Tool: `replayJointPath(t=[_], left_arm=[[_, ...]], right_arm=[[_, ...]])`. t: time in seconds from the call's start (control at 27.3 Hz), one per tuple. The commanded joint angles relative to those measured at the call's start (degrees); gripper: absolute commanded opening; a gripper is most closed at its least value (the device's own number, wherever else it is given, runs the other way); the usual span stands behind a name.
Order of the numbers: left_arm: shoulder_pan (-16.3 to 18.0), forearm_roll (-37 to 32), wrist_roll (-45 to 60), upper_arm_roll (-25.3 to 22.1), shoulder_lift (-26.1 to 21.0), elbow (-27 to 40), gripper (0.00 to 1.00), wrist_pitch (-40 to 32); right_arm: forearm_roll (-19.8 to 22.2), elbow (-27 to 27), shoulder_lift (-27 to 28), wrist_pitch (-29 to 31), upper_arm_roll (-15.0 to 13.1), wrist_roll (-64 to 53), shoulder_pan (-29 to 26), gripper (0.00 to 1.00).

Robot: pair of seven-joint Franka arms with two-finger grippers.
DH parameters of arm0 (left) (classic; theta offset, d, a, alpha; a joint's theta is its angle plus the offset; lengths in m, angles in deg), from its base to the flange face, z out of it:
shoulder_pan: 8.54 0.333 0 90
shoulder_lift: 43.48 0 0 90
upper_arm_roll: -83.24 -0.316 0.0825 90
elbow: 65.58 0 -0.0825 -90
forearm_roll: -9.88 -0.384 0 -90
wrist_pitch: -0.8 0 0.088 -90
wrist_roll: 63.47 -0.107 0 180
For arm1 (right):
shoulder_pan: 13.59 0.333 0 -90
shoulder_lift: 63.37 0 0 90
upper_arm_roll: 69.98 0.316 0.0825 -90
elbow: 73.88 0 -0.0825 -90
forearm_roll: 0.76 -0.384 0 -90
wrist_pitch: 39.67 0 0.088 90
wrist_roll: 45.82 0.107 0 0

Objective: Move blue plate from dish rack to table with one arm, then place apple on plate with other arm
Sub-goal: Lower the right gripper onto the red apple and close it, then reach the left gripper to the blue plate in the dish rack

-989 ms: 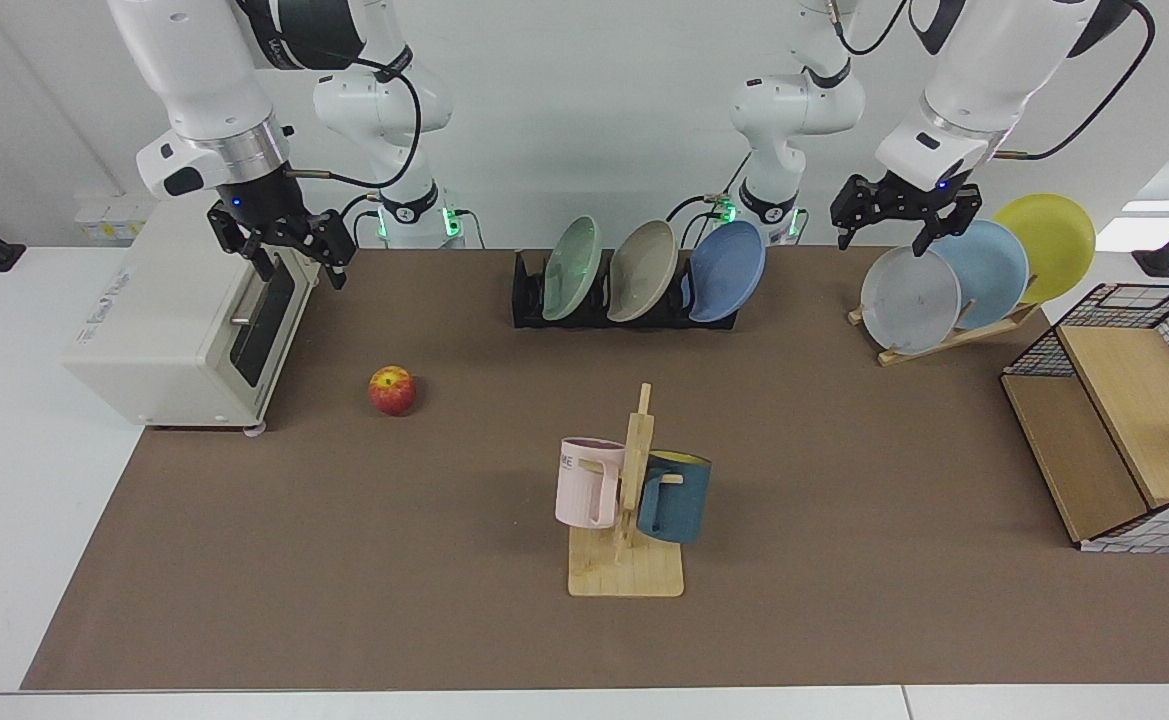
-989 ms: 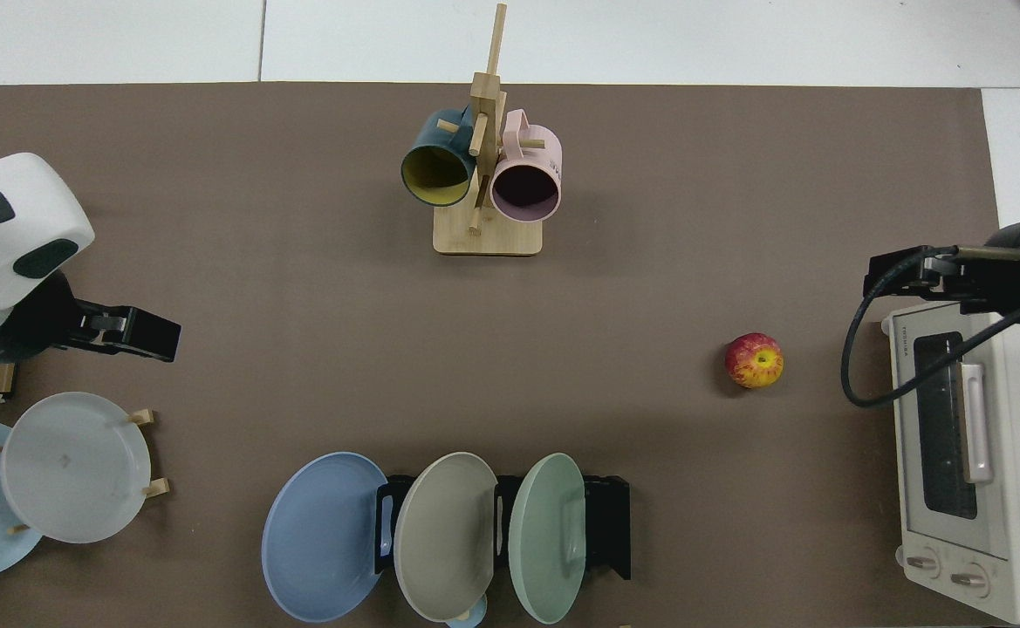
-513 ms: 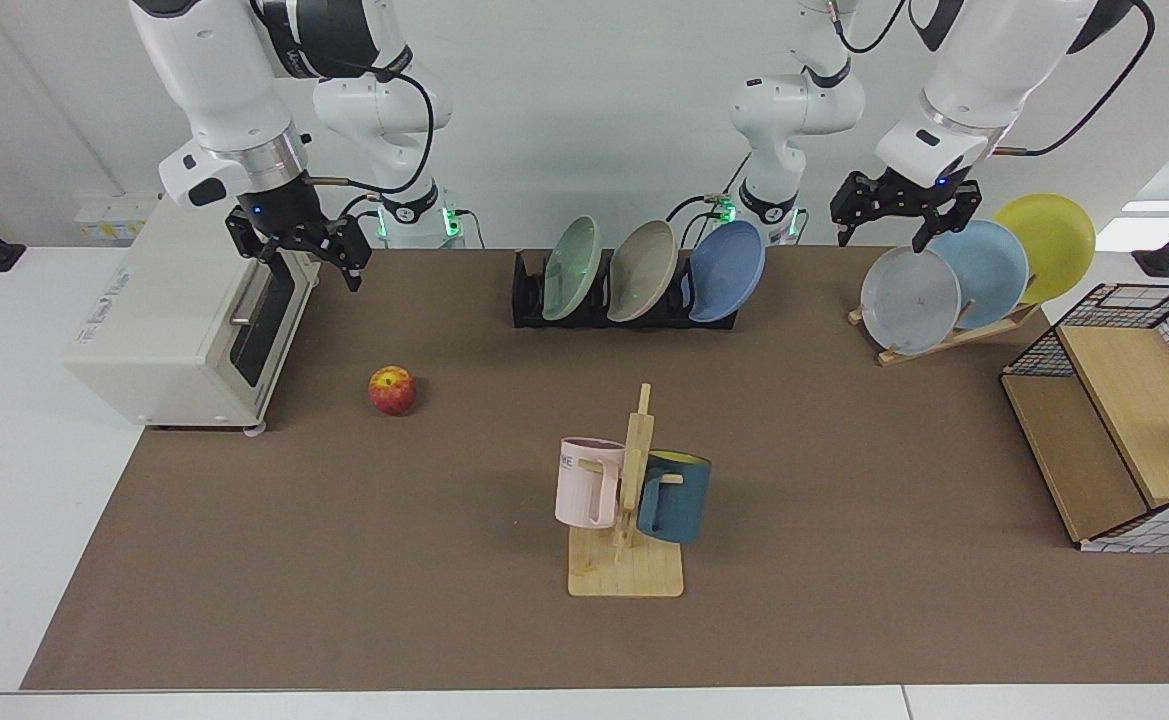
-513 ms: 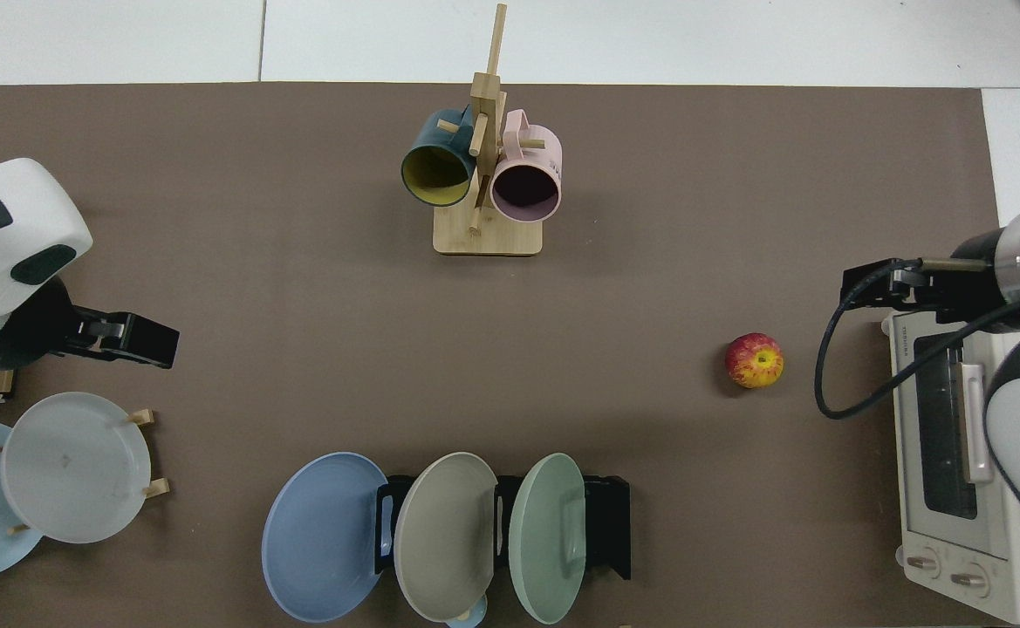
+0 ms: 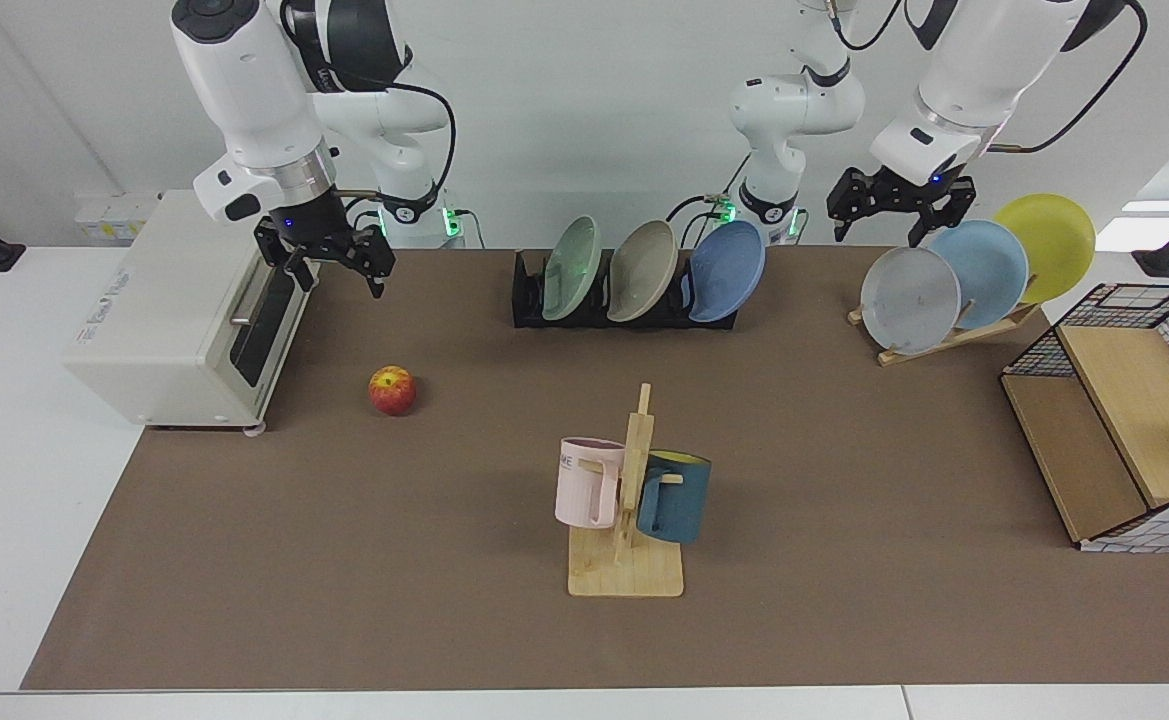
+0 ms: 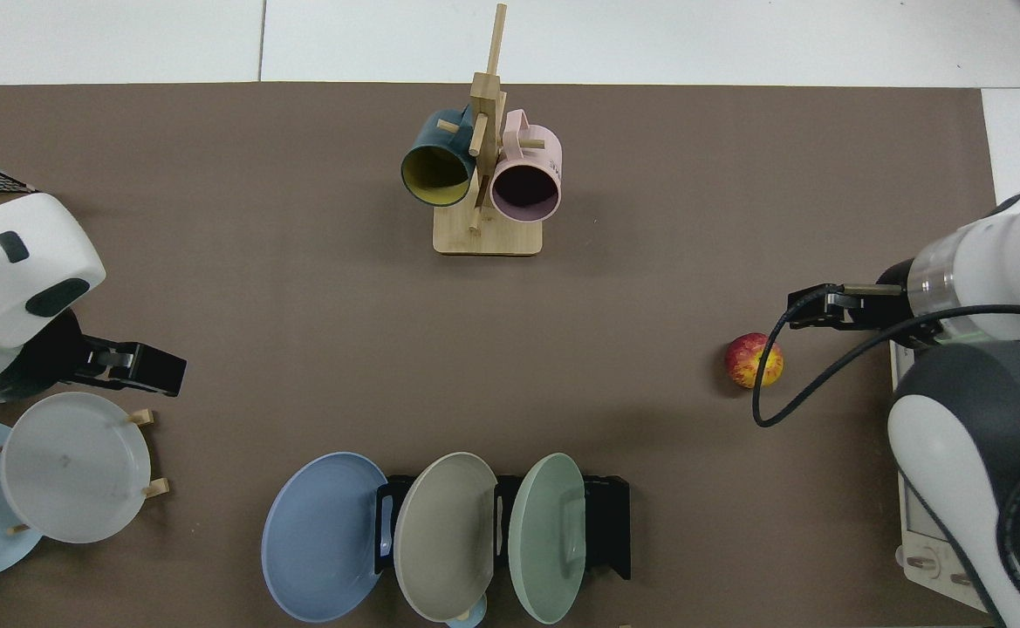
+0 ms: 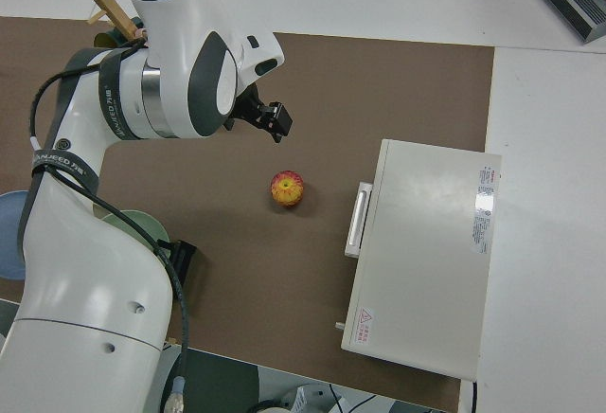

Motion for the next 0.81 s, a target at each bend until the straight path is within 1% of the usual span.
replayJointPath(t=[0.0,0.15,0.29,0.48,0.66,0.77], left_arm=[[-0.2,1.0,0.4,-0.4,2.1,2.4,1.0,0.8],[-0.1,1.0,0.3,-0.4,2.6,3.1,1.0,0.8],[-0.2,1.0,0.3,-0.4,4.3,5.7,1.0,1.3],[-0.4,2.4,0.3,-0.3,9.9,14.5,1.0,6.4],[-0.4,6.6,0.1,-0.4,14.0,22.1,1.0,10.0],[-0.6,7.5,0.0,0.5,16.2,27.3,1.0,13.6]], right_arm=[[0.2,5.7,-1.8,4.3,0.3,1.5,-0.3,1.0],[0.2,9.3,-1.5,7.7,0.3,1.5,-0.4,1.0],[0.4,12.9,-1.3,11.2,0.3,1.5,-0.3,1.0],[0.5,16.4,-1.3,14.0,0.3,1.5,-0.3,1.0],[0.7,21.4,-1.3,21.1,0.3,1.4,-0.3,1.0],[0.8,22.3,0.6,24.1,0.3,1.4,-0.4,1.0]])
